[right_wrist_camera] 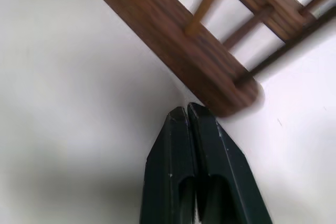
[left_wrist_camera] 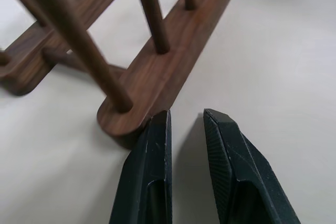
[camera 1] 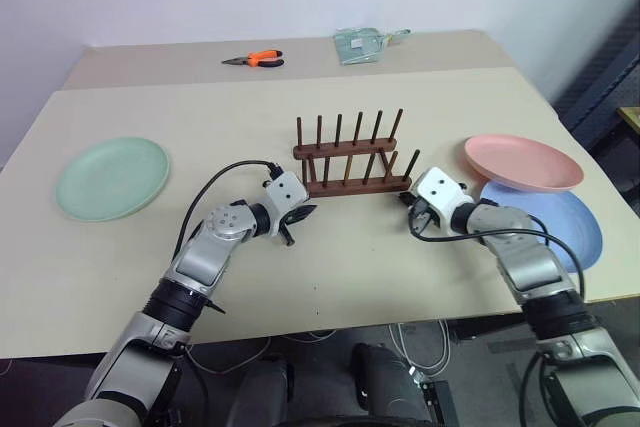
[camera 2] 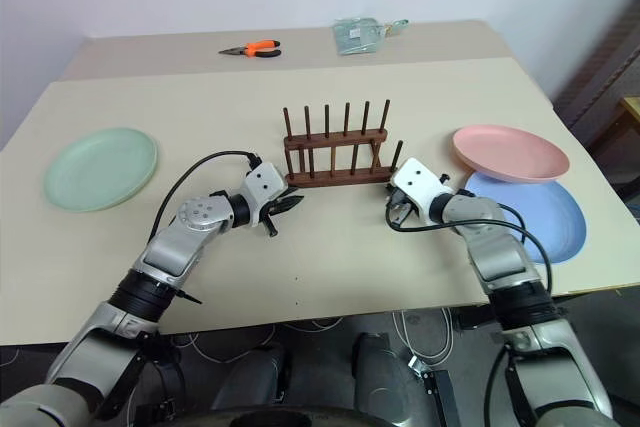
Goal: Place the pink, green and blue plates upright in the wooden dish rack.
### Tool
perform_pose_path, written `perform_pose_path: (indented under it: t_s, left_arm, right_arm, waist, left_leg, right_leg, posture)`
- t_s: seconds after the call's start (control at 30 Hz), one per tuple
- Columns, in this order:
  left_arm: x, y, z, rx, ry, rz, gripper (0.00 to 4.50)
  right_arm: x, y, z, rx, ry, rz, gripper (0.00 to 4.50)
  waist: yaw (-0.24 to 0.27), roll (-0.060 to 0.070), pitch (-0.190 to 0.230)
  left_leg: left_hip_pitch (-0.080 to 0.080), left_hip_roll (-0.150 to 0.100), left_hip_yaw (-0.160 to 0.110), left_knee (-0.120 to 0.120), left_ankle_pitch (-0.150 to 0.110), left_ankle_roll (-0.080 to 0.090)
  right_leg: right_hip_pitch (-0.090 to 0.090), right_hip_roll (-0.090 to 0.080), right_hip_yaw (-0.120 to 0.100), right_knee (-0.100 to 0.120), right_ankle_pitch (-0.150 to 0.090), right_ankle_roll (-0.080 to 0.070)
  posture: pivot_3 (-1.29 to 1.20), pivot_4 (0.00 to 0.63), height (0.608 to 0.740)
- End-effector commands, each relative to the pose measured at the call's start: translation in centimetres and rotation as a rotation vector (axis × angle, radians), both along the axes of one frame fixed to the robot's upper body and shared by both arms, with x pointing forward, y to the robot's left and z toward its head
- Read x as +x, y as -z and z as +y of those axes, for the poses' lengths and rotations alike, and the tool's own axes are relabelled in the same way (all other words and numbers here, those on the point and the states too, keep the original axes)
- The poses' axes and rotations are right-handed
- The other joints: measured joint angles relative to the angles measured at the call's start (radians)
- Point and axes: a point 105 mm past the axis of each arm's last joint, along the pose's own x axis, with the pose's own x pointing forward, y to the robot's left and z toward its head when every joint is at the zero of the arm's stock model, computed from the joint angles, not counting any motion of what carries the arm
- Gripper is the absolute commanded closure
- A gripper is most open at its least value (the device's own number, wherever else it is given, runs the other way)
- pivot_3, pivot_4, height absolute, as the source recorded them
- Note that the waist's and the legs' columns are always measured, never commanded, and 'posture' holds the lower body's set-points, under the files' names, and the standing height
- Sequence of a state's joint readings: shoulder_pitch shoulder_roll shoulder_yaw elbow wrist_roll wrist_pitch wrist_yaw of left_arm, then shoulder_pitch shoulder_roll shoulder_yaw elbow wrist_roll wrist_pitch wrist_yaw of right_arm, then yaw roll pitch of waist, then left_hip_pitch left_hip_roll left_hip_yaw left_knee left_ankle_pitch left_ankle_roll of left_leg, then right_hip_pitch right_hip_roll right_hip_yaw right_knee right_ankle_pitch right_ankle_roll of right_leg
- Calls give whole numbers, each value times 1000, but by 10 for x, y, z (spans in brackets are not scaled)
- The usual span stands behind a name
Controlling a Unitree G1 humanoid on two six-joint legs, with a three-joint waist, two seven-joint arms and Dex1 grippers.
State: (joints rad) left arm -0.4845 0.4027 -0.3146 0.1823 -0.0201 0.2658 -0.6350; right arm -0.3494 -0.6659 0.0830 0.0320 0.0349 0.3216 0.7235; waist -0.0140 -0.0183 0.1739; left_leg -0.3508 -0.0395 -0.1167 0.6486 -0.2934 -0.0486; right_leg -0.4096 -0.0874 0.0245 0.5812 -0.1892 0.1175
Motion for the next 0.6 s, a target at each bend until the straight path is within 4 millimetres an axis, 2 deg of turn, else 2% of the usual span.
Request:
perform_pose_path:
  t_s: [0.03,0.1,0.17,0.23,0.37,0.47,0.53,0.6]
  left_arm:
    - [8,15,24,55,-111,26,3576]
    - [8,15,24,54,-110,24,3576]
    - [-1,11,15,32,-36,33,3576]
    - [-16,3,1,-19,73,35,3576]
    - [-46,-20,-23,-149,259,86,3576]
    - [-57,-30,-30,-170,328,101,3576]
    - [-61,-33,-33,-171,350,100,3576]
    - [-65,-37,-36,-178,368,94,3576]
  right_arm:
    - [-8,-56,-23,-14,15,-131,2742]
    - [-10,-68,-38,-60,57,-164,1750]
    - [-12,-81,-68,-194,114,-188,756]
    - [-17,-83,-91,-345,130,-178,756]
    - [-16,-66,-123,-516,138,-108,756]
    - [-8,-58,-140,-579,175,-94,756]
    - [-4,-55,-145,-586,184,-85,756]
    - [-2,-47,-148,-578,186,-67,1310]
  waist:
    - [1,1,0]
    - [1,1,0]
    - [0,2,-1]
    - [0,2,-1]
    - [-1,2,-1]
    - [0,3,0]
    - [-1,4,0]
    - [-1,4,0]
  left_leg:
    - [0,0,0,0,0,0]
    - [0,0,0,0,0,0]
    - [0,0,0,0,0,0]
    - [-1,0,0,-1,0,0]
    - [-2,0,1,-1,0,0]
    - [-3,0,1,0,0,0]
    - [-3,0,2,0,0,0]
    - [-3,0,2,0,0,0]
  right_leg:
    - [0,0,0,0,-1,1]
    - [0,0,0,0,-1,2]
    - [0,0,0,-1,-1,2]
    - [0,0,0,-1,-3,0]
    - [-1,-1,0,-2,-3,-1]
    - [-1,-1,0,-3,-3,-1]
    - [-1,-1,1,-3,-3,-1]
    - [-1,-1,1,-2,-3,-1]
  posture:
    - [0,150,740]
    - [0,150,740]
    - [0,150,740]
    - [0,150,740]
    - [0,150,740]
    - [0,150,740]
    - [0,150,740]
    - [0,150,740]
